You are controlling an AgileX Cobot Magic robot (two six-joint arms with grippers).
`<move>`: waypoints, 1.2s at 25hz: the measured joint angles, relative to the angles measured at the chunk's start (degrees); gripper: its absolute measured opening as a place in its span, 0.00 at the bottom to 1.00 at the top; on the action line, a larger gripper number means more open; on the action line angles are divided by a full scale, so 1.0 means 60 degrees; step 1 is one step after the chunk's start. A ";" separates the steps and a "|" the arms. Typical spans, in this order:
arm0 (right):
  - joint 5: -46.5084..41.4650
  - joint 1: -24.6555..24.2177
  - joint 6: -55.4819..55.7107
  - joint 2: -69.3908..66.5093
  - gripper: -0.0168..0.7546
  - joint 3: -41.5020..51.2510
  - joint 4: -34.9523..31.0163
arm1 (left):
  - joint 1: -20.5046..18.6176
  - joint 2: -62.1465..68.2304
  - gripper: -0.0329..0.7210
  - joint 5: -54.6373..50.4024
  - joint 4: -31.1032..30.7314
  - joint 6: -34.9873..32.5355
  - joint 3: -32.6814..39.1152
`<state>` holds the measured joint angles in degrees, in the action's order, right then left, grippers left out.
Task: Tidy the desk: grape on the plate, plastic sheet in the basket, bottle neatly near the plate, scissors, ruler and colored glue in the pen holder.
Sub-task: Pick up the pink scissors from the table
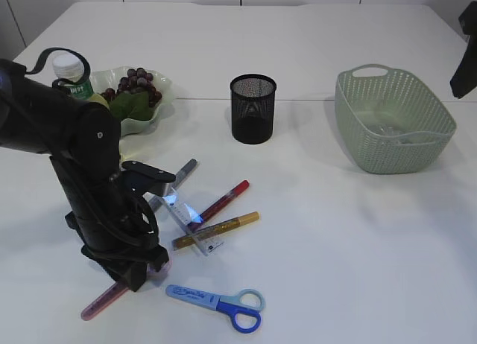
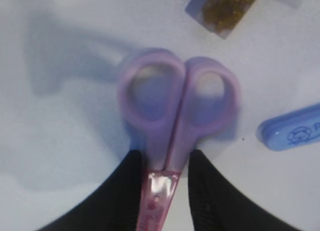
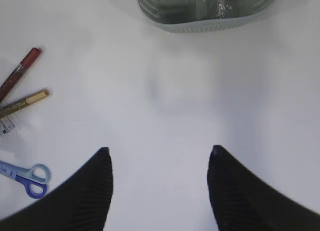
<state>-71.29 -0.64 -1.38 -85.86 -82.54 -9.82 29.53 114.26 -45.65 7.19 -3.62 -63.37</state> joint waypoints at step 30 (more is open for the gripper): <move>0.0000 0.0000 0.0000 0.0000 0.64 0.0000 0.0000 | 0.0000 0.0000 0.28 -0.0027 0.0000 0.0000 0.0000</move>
<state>-71.29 -0.64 -1.38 -85.86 -82.54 -9.82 29.53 114.26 -45.81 7.19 -3.62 -63.37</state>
